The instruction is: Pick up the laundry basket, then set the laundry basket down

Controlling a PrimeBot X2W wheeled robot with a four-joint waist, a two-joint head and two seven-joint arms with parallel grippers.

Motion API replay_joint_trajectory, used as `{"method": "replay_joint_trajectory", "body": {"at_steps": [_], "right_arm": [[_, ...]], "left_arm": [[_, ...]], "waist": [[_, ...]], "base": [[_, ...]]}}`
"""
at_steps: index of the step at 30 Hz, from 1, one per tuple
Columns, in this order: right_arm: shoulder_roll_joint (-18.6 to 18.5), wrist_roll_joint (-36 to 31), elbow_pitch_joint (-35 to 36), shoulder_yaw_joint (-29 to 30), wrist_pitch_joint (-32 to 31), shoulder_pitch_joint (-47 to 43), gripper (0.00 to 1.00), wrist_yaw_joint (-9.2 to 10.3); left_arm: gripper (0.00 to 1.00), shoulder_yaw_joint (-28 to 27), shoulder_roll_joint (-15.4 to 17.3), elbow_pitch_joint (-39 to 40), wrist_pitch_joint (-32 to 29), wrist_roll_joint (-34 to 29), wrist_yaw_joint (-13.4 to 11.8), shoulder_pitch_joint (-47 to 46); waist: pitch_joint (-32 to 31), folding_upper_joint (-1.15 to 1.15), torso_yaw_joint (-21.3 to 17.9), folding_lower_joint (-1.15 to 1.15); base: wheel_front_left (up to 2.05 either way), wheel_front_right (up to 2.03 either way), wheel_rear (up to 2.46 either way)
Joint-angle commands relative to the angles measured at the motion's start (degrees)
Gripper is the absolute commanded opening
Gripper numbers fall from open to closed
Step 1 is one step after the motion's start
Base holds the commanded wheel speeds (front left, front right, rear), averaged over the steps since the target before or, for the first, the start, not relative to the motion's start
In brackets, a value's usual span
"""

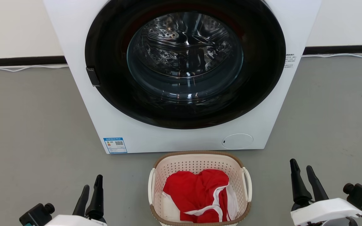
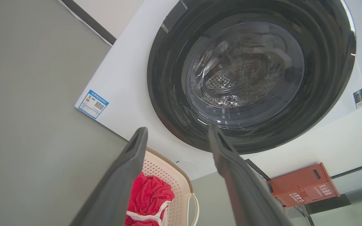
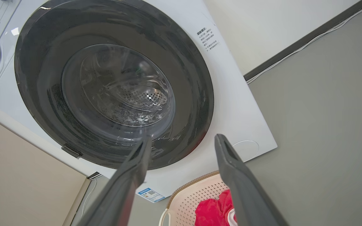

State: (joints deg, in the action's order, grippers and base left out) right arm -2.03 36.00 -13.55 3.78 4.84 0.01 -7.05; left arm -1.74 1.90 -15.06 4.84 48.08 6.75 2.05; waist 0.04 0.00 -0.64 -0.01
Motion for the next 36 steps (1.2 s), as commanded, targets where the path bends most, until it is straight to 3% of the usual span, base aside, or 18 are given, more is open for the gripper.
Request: {"method": "replay_joint_trajectory", "body": {"at_steps": [1, 36], "right_arm": [[-0.64, -2.57, 1.22, -0.76, 1.19, 1.17, 1.00, -0.26], [-0.78, -29.07, -0.15, -2.36, 7.07, 0.48, 1.00, -0.38]], "left_arm": [[1.00, -0.91, 0.60, 1.69, 1.04, -2.38, 0.24, -0.46], [1.00, -2.61, 0.85, 4.09, 7.02, -29.51, -0.72, 1.98]], "waist": [[-0.01, 0.00, -0.04, 0.00], [-0.06, 0.00, -0.81, 0.00]], "base": [[0.00, 0.00, 0.00], [0.00, 0.00, 0.00]]}}
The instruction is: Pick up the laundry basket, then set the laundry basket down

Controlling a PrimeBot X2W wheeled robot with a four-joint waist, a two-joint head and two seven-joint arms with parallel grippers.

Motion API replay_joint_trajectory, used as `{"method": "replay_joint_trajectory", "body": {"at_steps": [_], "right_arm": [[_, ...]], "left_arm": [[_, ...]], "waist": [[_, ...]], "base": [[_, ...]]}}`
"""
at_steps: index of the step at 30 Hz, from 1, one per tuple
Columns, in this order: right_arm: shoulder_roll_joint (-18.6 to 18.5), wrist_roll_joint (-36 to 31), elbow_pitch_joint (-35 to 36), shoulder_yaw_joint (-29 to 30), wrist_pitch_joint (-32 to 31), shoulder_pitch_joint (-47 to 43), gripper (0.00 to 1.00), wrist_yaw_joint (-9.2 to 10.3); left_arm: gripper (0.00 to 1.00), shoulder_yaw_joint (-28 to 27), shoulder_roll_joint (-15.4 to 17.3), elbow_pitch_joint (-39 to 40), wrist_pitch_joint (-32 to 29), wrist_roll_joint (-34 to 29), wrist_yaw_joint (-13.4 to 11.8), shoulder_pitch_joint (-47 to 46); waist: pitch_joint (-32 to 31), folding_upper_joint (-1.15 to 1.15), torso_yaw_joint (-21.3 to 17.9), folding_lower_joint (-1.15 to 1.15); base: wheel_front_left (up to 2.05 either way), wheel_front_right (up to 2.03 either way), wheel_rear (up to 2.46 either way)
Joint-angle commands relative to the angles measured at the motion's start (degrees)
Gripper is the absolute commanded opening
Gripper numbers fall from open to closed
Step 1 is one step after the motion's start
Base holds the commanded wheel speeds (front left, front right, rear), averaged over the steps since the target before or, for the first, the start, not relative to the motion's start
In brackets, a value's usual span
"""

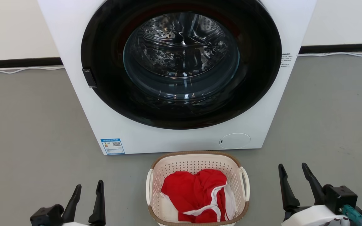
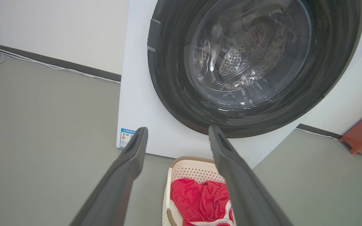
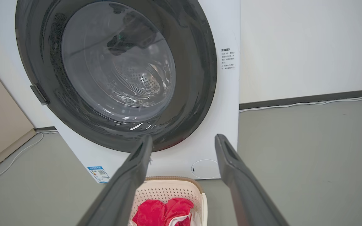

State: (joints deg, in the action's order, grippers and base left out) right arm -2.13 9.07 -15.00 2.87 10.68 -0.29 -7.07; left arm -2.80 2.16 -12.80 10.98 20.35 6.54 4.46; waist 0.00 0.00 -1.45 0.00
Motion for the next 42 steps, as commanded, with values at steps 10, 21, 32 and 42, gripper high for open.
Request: {"method": "replay_joint_trajectory", "body": {"at_steps": [10, 21, 32, 42], "right_arm": [[-0.72, -10.33, 0.79, -1.57, 2.91, 0.69, 1.00, -0.39], [-0.75, -16.68, 0.75, -1.55, 4.31, 0.65, 1.00, -0.42], [-0.75, -15.76, 0.73, -1.13, 4.31, 0.55, 1.00, -0.42], [-0.75, -16.14, -2.79, 0.94, 4.31, 6.02, 1.00, -0.42]], "left_arm": [[1.00, -1.57, 0.66, 2.08, 2.59, -8.43, -0.57, 0.36], [1.00, -1.80, 0.72, 2.37, 4.02, -13.88, -0.49, 0.89], [1.00, -1.60, 0.72, 2.42, 4.02, -13.55, -0.51, 0.70], [1.00, 1.19, 0.72, 0.59, 4.02, -12.33, -0.20, -6.04]], "waist": [[-0.13, 0.00, -0.07, 0.00], [-0.08, 0.00, -0.41, 0.00], [0.97, 0.00, -0.48, 0.00], [8.62, 0.00, 0.54, 0.00]], "base": [[0.00, 0.00, 0.00], [0.00, 0.00, 0.00], [0.00, 0.00, 0.00], [0.00, 0.00, 0.00]]}}
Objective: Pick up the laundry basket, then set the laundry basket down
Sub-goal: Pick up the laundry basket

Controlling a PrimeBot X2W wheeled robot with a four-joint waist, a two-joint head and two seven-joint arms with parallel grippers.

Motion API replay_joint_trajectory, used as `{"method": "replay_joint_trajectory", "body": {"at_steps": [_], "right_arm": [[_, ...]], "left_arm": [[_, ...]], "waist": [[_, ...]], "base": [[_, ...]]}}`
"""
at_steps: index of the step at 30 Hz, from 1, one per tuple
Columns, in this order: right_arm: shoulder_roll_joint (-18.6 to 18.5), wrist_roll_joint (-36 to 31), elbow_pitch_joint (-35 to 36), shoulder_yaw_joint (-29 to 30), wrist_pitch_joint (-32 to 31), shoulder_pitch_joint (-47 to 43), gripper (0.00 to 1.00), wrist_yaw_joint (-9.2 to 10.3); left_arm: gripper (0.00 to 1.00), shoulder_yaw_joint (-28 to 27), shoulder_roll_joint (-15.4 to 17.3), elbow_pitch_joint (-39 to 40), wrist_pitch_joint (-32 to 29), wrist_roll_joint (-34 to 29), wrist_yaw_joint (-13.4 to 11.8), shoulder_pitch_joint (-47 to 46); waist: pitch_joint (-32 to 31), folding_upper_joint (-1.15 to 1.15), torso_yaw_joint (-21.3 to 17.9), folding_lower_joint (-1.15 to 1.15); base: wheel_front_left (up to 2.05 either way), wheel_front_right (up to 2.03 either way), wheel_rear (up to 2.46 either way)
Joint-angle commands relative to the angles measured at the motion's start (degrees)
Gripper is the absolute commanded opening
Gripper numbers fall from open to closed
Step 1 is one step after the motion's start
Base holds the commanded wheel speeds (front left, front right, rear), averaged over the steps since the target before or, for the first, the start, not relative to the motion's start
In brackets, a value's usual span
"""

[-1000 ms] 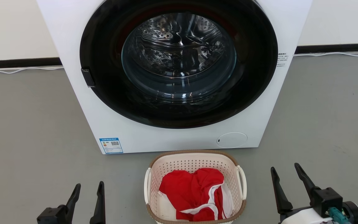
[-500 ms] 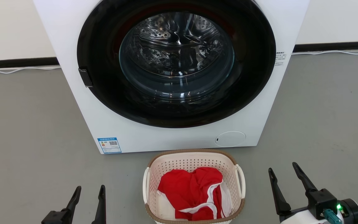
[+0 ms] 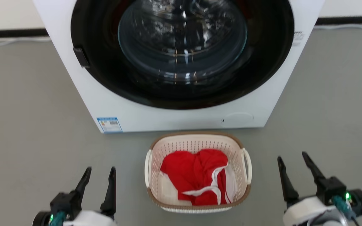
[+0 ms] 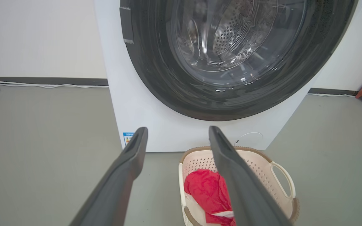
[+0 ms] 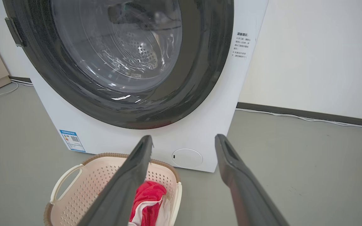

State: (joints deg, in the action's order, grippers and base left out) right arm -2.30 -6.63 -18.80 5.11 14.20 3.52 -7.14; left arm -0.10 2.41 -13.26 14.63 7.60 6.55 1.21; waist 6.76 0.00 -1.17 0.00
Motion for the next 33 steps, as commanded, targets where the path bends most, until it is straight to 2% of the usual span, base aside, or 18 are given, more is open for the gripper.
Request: {"method": "replay_joint_trajectory", "body": {"at_steps": [1, 8, 14, 19, 25, 30, 33], "right_arm": [[-0.58, -0.42, 0.46, -1.10, 0.80, 3.10, 1.00, -0.35], [-0.58, 0.02, -5.18, 1.32, 0.80, 10.46, 1.00, -0.35], [-0.58, -3.39, -14.56, 2.42, 0.80, 18.25, 1.00, -0.35], [-0.58, -5.12, -19.40, 3.54, 0.80, 23.18, 1.00, -0.35], [-0.58, -7.84, -25.93, 5.78, 0.79, 28.92, 1.00, -0.35], [-0.58, -9.18, -27.99, 6.96, 0.79, 32.30, 1.00, -0.35], [-0.58, -9.27, -28.12, 7.10, 0.80, 33.27, 1.00, -0.35]], "left_arm": [[1.00, -1.21, 0.46, 0.55, 0.37, 0.60, -0.18, -3.71], [1.00, 2.45, 0.46, -5.92, 0.37, 2.65, 0.16, -12.06], [1.00, 5.98, 0.46, -13.34, 0.37, 3.70, 0.37, -20.92], [1.00, 9.44, 0.46, -20.12, 0.37, 3.50, 0.38, -26.90], [1.00, 13.09, 0.46, -26.92, 0.37, 5.96, -0.91, -34.43], [1.00, 15.40, 0.46, -30.67, 0.37, 7.49, -2.96, -39.16], [1.00, 15.44, 0.46, -32.09, 0.37, 7.99, -3.34, -40.69]], "waist": [[2.88, 0.00, 0.29, 0.00], [11.47, 0.00, 0.75, 0.00], [20.27, 0.00, 1.11, 0.00], [25.54, 0.00, 1.82, 0.00], [31.85, 0.00, 2.38, 0.00], [35.89, 0.00, 2.87, 0.00], [37.18, 0.00, 2.80, 0.00]], "base": [[0.00, 0.00, 0.00], [0.00, 0.00, 0.00], [0.00, 0.00, 0.00], [0.00, 0.00, 0.00], [0.00, 0.00, 0.00], [0.00, 0.00, 0.00], [0.00, 0.00, 0.00]]}}
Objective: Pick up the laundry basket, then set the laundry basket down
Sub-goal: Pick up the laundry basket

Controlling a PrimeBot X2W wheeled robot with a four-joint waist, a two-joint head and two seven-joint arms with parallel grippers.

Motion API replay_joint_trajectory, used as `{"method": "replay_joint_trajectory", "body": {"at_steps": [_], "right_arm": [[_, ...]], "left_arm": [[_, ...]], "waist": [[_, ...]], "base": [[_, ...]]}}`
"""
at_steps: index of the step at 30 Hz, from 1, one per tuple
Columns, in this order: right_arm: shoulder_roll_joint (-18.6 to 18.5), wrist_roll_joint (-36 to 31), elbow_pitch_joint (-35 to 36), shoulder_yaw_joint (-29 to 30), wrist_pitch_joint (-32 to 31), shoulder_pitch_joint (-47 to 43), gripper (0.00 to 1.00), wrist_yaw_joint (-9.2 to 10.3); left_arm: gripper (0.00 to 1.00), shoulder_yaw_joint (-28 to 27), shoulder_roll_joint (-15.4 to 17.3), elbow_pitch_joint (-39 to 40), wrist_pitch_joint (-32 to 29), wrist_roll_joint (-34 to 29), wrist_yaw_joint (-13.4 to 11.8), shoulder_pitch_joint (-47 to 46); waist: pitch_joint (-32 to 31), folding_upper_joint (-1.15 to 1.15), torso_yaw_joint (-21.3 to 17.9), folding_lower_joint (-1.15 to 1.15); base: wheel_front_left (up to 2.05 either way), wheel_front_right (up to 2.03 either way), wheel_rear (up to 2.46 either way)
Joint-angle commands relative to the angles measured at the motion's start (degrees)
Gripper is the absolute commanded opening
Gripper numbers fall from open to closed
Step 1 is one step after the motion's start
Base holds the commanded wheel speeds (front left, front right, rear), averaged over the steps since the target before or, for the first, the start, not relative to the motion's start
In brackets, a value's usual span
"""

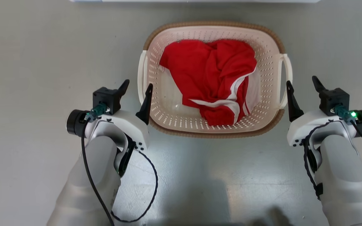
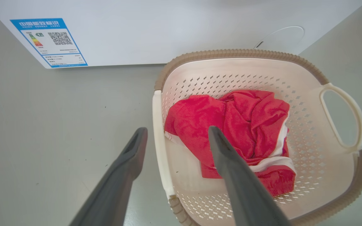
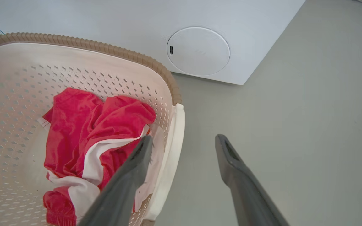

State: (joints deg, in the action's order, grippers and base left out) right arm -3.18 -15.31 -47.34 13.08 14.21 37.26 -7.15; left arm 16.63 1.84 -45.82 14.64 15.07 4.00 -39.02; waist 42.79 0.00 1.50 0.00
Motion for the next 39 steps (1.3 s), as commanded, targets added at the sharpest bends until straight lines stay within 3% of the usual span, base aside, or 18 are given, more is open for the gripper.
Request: {"method": "replay_joint_trajectory", "body": {"at_steps": [1, 15, 39], "right_arm": [[0.30, -0.60, 0.47, -0.83, 0.78, -0.28, 1.00, -0.34], [0.30, 0.53, 1.17, -0.89, 0.79, 2.20, 1.00, -0.34], [0.30, 2.40, 0.37, -2.71, 0.79, 5.25, 1.00, -0.34]], "left_arm": [[1.00, -1.27, 1.04, 0.16, 0.36, 0.47, -0.80, -0.86], [1.00, -2.07, 1.04, -1.60, 0.36, -2.24, -0.96, -5.47], [1.00, 2.04, 1.04, -4.14, 0.36, 0.23, -2.62, -9.93]], "waist": [[1.54, 0.00, 0.10, 0.00], [7.36, 0.00, -0.26, 0.00], [13.01, 0.00, 0.68, 0.00]], "base": [[0.00, 0.00, 0.00], [0.00, 0.00, 0.00], [0.00, 0.00, 0.00]]}}
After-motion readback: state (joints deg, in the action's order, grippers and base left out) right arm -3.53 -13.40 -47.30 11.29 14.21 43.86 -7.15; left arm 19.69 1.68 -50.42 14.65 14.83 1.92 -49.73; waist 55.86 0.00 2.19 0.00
